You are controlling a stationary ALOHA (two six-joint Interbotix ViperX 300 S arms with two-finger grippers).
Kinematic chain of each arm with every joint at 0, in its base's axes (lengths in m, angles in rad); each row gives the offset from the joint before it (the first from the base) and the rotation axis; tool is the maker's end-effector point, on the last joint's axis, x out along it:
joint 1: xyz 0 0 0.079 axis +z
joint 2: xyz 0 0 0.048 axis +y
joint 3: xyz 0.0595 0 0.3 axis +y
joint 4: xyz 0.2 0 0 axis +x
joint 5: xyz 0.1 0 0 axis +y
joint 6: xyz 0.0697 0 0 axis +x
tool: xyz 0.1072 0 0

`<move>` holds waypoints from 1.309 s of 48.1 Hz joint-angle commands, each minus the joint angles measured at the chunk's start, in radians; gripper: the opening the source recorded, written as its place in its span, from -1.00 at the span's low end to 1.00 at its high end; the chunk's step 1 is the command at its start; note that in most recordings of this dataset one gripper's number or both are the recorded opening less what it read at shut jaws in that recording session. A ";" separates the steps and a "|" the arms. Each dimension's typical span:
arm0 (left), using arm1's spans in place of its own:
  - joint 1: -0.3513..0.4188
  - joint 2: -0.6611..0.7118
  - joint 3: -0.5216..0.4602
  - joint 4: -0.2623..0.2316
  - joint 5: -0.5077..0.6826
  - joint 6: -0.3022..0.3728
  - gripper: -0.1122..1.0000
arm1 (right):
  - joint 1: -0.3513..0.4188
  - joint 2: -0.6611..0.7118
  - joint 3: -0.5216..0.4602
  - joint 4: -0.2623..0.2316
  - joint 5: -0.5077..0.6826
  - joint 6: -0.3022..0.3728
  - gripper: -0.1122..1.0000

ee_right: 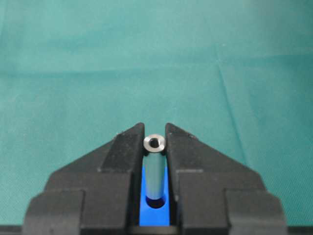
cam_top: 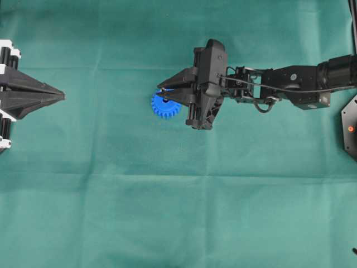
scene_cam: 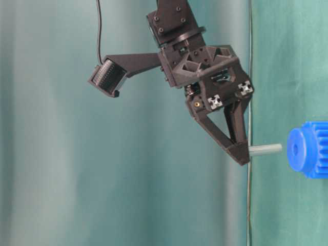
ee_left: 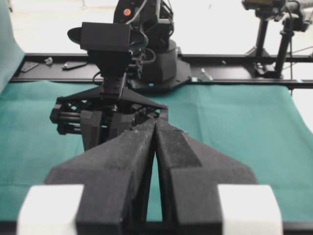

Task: Insert the shaft placed at a random location into the center hole of the small gear at another random location.

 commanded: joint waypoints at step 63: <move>0.000 0.009 -0.023 0.003 -0.005 0.000 -0.80 | 0.003 0.097 -0.021 0.018 -0.038 0.005 -0.56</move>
